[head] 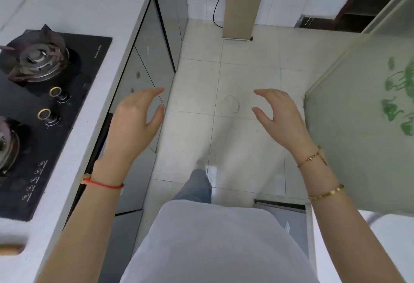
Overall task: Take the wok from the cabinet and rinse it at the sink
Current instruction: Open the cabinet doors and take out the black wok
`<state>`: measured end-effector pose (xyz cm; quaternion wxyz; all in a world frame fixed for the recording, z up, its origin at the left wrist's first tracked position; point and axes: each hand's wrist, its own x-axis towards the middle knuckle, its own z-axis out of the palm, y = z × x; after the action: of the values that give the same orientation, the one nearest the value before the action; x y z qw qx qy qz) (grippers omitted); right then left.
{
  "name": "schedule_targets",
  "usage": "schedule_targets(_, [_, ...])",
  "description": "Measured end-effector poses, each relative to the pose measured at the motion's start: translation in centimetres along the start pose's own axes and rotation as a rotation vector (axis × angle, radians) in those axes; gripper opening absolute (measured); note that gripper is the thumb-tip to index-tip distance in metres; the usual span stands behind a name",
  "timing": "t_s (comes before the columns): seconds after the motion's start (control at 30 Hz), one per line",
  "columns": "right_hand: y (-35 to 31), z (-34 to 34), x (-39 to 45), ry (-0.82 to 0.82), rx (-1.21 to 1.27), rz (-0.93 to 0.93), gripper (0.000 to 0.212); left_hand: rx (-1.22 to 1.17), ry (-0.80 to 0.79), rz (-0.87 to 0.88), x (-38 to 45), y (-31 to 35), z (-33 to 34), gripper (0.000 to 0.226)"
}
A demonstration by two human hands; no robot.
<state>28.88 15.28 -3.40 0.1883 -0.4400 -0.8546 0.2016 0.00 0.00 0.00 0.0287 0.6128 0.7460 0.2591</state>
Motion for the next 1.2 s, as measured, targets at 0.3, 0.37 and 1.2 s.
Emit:
schedule_targets(0.3, [2.7,1.6,11.3,-0.033,0.003,0.039,0.041,0.014,-0.015,-0.040,10.5,-3.6,3.1,0.037])
schedule_targets(0.37, [3.5,1.6,14.8,-0.032,-0.006,0.038,0.041,0.005,-0.014,-0.045,13.9,-4.5,3.6,0.037])
schedule_targets(1.2, [20.2,-0.8,54.0,-0.036,-0.019,0.051,0.039,-0.036,-0.087,-0.132,54.0,-8.1,16.1,0.038])
